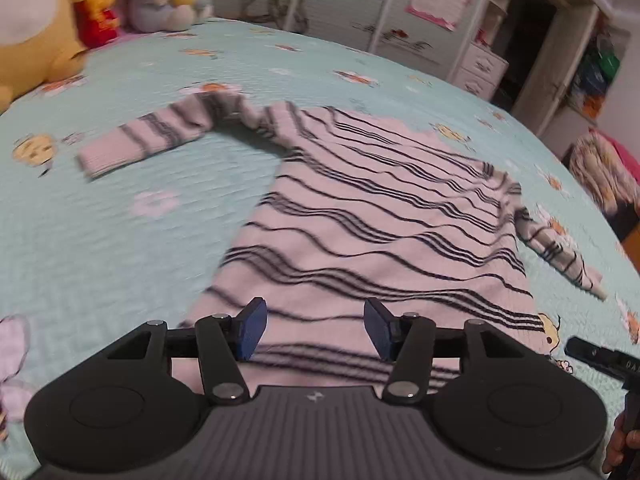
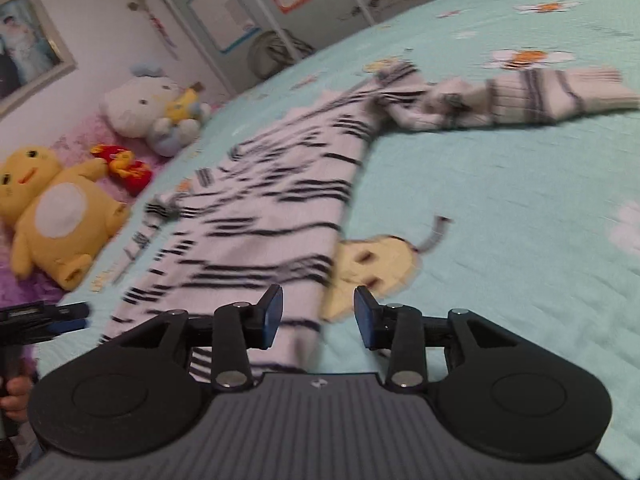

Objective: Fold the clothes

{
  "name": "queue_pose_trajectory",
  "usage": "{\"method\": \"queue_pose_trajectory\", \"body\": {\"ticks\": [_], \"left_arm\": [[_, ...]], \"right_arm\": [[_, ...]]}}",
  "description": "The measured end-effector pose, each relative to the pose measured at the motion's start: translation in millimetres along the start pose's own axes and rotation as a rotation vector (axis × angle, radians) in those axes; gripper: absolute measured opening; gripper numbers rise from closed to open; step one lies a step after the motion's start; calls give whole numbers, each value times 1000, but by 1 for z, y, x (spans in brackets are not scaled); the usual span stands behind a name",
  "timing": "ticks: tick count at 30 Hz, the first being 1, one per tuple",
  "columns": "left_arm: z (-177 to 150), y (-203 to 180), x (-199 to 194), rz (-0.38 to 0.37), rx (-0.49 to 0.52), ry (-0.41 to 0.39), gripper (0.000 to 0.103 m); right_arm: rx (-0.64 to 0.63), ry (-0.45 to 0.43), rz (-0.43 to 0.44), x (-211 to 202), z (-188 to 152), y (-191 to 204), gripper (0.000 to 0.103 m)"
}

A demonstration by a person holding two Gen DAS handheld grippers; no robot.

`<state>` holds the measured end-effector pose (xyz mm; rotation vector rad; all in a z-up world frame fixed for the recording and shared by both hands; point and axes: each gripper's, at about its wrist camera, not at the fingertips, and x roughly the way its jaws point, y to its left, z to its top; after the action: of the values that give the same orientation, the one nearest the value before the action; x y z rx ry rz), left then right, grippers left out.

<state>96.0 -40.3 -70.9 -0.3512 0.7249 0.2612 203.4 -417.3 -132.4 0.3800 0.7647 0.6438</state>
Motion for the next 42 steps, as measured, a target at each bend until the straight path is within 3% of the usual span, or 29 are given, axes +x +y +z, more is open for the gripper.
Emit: {"method": "queue_pose_trajectory", "body": {"ticks": [4,7,9,14,16,20,29,34,37,38,42], "left_arm": [[0,-15,38,61,75,89,59],[0,-23,66,117,115,193,59],[1,-22,73,147,111,235,60],[15,-37,83,192,154,215,64],[19,-49,95,240,196,220,71],[21,-61,116,300,259,240,71],[21,-53,123,304,225,246,80],[20,-57,126,320,226,240,82],[20,-56,126,326,227,236,85],[20,-55,127,328,226,235,85],[20,-53,128,331,218,235,91]], "right_arm": [[-6,50,28,18,-7,-1,39],[-37,70,5,21,-18,-8,27],[-19,74,13,15,-17,-13,26],[-11,47,54,17,2,-3,28],[-34,32,95,25,12,10,28],[-76,40,154,49,21,30,28],[-49,130,140,56,-1,15,27],[-99,85,232,55,17,32,29],[-98,113,236,67,10,31,39],[-95,140,212,74,2,26,39],[-44,101,228,64,-10,12,35]]}}
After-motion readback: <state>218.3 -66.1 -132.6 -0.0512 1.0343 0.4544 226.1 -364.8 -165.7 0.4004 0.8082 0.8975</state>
